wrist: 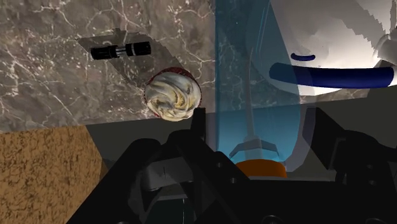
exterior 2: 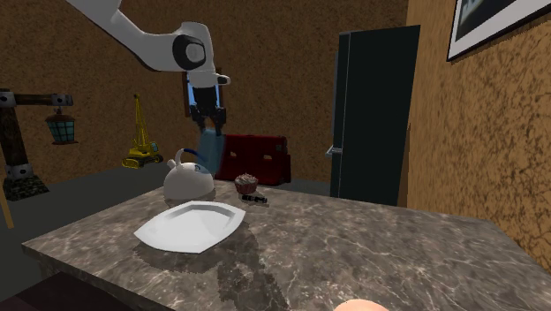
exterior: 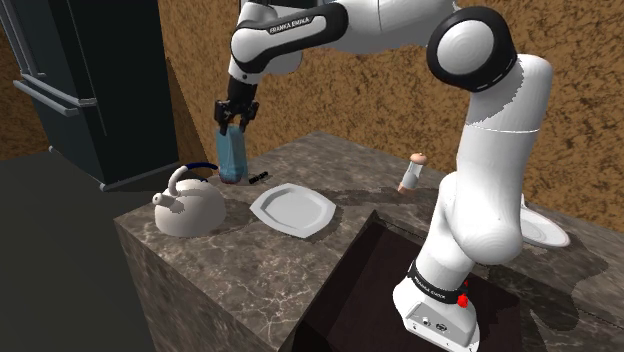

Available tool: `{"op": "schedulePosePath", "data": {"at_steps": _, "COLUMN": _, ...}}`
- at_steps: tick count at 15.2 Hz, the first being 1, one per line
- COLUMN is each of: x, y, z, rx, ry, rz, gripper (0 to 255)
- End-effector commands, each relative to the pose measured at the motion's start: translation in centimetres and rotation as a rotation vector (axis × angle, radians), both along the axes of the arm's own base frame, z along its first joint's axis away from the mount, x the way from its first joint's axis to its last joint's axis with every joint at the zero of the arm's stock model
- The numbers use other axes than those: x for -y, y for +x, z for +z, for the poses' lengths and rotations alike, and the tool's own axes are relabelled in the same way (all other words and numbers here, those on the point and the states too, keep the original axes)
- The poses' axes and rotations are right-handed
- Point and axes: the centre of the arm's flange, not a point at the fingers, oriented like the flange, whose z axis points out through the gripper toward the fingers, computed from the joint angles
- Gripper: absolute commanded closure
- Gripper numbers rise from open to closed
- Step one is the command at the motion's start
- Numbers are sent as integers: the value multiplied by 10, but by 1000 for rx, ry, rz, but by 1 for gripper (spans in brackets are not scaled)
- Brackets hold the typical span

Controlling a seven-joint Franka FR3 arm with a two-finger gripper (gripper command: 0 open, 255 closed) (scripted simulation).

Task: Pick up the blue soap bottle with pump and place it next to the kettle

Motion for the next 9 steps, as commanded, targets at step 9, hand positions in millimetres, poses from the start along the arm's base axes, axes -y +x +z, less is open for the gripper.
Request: {"op": "schedulePosePath", "data": {"at_steps": 9, "x": 0, "y": 0, "z": -52, "rx": 1, "ry": 0, "rz": 0, "gripper": 255}}
